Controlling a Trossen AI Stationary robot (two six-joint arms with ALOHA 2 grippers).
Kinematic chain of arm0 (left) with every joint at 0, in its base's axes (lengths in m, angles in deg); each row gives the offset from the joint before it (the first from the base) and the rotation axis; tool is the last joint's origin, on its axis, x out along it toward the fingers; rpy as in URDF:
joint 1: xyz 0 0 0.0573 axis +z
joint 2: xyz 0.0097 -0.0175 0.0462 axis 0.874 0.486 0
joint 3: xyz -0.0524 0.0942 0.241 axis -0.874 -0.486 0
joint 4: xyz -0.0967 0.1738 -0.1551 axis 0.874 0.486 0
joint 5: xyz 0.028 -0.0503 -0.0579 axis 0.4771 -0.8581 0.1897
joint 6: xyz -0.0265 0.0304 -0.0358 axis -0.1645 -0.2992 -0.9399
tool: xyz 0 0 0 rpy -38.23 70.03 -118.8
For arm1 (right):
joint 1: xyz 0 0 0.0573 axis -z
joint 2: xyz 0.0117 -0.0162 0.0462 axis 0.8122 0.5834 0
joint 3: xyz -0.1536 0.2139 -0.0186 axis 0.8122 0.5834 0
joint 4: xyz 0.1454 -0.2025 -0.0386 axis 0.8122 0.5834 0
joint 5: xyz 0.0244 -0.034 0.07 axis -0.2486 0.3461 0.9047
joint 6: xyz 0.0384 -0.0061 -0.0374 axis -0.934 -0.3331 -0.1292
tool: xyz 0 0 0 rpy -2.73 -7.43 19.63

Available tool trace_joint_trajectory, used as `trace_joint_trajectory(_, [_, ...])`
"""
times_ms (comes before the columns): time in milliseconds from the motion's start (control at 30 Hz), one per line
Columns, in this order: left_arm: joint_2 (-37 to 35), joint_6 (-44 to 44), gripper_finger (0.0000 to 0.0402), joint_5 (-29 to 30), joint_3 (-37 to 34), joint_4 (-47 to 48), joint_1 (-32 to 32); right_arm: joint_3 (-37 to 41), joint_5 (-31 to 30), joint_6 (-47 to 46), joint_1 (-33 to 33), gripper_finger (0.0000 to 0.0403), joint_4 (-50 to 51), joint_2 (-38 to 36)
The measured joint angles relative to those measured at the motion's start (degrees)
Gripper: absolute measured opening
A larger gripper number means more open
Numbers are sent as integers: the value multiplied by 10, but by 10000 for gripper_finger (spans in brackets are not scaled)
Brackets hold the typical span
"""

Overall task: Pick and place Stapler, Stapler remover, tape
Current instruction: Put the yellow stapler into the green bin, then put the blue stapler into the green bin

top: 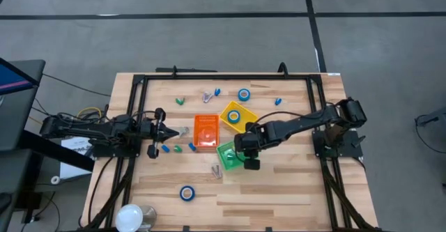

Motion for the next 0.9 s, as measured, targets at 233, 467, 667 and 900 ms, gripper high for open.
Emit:
trace_joint_trajectory(233, [0, 0, 4, 0, 0, 0, 0, 5, 1, 0, -1, 75, 6, 0])
trace_joint_trajectory(467, [0, 0, 4, 0, 0, 0, 0, 5, 3, 1, -1, 77, 6, 0])
trace_joint_trajectory(667, [0, 0, 4, 0, 0, 0, 0, 5, 28, 2, -1, 92, 5, 0])
trace_joint_trajectory(900, [0, 0, 4, 0, 0, 0, 0, 5, 31, 15, -1, 153, 2, 0])
